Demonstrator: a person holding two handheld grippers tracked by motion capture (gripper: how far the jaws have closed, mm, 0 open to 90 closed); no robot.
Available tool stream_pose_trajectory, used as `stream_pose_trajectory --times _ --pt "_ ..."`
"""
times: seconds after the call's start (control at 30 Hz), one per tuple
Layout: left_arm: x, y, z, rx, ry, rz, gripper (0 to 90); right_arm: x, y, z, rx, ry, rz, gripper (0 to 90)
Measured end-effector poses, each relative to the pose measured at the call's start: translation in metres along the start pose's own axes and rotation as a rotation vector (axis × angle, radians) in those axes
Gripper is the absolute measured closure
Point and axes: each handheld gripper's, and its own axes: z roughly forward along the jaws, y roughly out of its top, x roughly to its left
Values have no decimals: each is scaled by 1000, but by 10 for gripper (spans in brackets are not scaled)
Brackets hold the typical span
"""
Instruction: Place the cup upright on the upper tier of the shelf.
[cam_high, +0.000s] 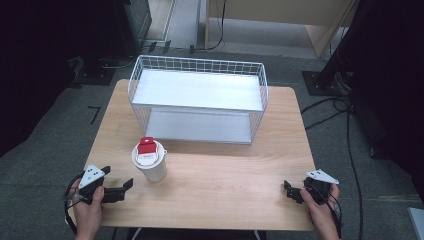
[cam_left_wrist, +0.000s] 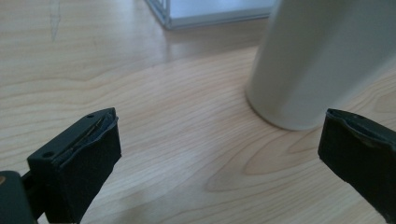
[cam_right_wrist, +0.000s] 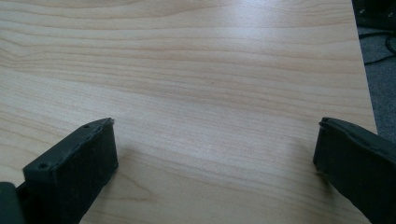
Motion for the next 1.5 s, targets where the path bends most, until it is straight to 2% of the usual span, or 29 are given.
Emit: stream_pose_trajectory --times 0.13,0.17,0.2,0.23,0.27,0.4,0.6,0.67,0.7,0.87,1.07,1.1,1.17,1.33,1.4,1.5 --pt "-11 4 -3 -46 -31 19 0 0 1 1 1 1 1 0" --pt "-18 6 -2 -64 -41 28 0 0 1 1 1 1 1 0" --pt "-18 6 -2 -64 -41 28 0 0 1 1 1 1 1 0" --pt "-24 8 0 -78 -58 33 0 0 1 1 1 1 1 0" --pt "-24 8 0 -78 -58 33 0 0 1 1 1 1 1 0" --pt "-38 12 6 -110 -90 60 0 -1 1 1 1 4 -2 0" --pt "-50 15 16 -125 -137 54 0 -1 1 1 1 4 -3 0" --pt "-52 17 18 -144 -145 43 0 -1 1 1 1 4 -3 0" --pt "-53 18 22 -149 -134 30 0 -1 1 1 1 4 -3 0" --pt "-54 21 31 -165 -127 -11 0 -1 1 1 1 4 -3 0" --pt "-63 25 41 -190 -108 4 0 -1 1 1 2 5 -3 0" --pt "-63 25 41 -190 -108 4 0 -1 1 1 2 5 -3 0" --pt "-67 27 46 -201 -74 -2 0 -1 1 1 1 4 -2 0" --pt "-70 28 51 -226 -49 -2 0 -1 1 1 1 4 -3 0" --pt "-70 29 53 -236 -51 -9 0 -1 1 1 1 4 -3 0" --pt "-70 30 58 -249 -60 -66 0 -1 1 1 1 8 -10 0"
